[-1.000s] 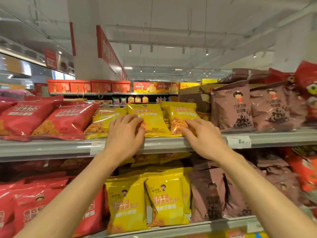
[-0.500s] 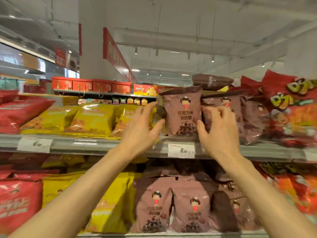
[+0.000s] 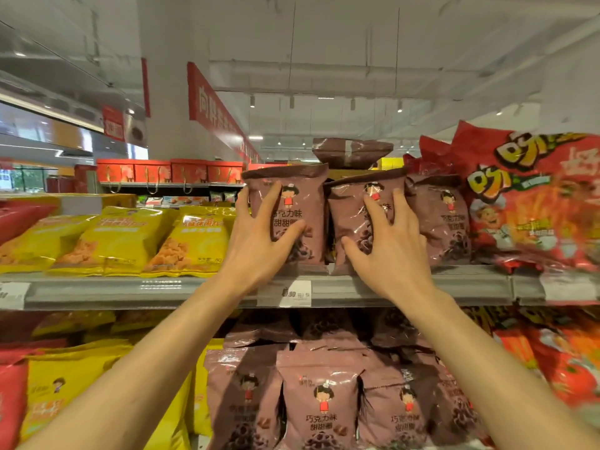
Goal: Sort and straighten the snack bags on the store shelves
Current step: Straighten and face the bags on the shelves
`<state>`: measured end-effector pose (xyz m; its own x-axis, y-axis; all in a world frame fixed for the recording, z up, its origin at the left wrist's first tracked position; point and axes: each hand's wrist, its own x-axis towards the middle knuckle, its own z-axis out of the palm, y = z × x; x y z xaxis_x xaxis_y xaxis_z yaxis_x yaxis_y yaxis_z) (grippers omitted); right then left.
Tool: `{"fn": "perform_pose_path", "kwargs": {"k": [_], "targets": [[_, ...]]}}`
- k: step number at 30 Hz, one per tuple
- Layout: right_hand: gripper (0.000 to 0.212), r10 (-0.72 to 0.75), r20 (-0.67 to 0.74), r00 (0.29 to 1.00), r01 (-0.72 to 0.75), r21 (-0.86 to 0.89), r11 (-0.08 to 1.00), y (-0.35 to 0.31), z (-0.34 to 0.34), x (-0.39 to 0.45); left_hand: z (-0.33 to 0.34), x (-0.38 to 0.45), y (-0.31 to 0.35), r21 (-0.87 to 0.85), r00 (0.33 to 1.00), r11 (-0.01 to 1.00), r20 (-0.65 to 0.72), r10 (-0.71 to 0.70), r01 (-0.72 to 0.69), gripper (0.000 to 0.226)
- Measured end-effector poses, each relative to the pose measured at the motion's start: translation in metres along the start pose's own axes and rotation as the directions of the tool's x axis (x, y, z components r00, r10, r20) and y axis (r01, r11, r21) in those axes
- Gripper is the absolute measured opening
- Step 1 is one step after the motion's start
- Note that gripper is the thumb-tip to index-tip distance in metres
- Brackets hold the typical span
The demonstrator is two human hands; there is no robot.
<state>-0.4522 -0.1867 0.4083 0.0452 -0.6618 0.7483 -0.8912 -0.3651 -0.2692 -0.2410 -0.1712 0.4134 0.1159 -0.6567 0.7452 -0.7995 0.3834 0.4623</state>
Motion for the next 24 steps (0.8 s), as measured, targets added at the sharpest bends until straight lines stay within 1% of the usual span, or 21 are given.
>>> {"fn": "perform_pose_path", "kwargs": {"k": [4,6,7,9,11,13,15,19,21,24], "targets": [[0.08,0.015,0.022,1.0,-0.014,-0.032,0.999,-0.005,0.004,0.001,0.002,0.002,-0.004,0.078,1.0,0.997,0.023,0.016,-0.017,0.075],[0.08,0.002,0.012,1.0,-0.001,-0.083,0.997,-0.003,0.005,0.0,0.005,0.003,-0.008,0.163,1.0,0.986,-0.007,0.028,-0.026,0.075],[0.08,-0.015,-0.023,1.0,0.013,-0.116,0.993,-0.001,0.005,0.0,0.005,0.003,-0.01,0.216,0.997,0.975,-0.048,0.059,-0.047,0.075],[0.079,-0.07,-0.097,0.993,0.054,-0.153,0.987,0.002,0.008,0.002,0.005,0.004,-0.014,0.324,0.973,0.939,-0.154,0.174,-0.117,0.073],[0.077,-0.122,-0.091,0.988,0.11,-0.124,0.986,0.002,0.013,0.006,0.008,0.006,-0.017,0.406,0.933,0.894,-0.212,0.292,-0.188,0.07],[0.076,-0.129,-0.035,0.991,0.125,-0.102,0.987,0.0,0.02,0.01,0.014,0.011,-0.02,0.452,0.935,0.868,-0.171,0.312,-0.207,0.067],[0.074,-0.122,-0.008,0.993,0.12,-0.116,0.986,0.0,0.024,0.012,0.019,0.014,-0.024,0.474,0.953,0.86,-0.122,0.279,-0.192,0.067],[0.071,-0.134,0.014,0.991,0.134,-0.043,0.99,0.002,0.022,0.012,0.019,0.014,-0.028,0.517,0.948,0.833,-0.117,0.295,-0.196,0.067],[0.068,-0.154,-0.027,0.988,0.155,0.034,0.987,0.005,0.018,0.009,0.017,0.012,-0.027,0.528,0.932,0.824,-0.153,0.328,-0.204,0.066],[0.063,-0.132,-0.192,0.972,0.159,0.13,0.979,0.02,0.005,0.001,0.016,0.007,-0.018,0.516,0.895,0.824,-0.219,0.389,-0.232,0.061]]}}
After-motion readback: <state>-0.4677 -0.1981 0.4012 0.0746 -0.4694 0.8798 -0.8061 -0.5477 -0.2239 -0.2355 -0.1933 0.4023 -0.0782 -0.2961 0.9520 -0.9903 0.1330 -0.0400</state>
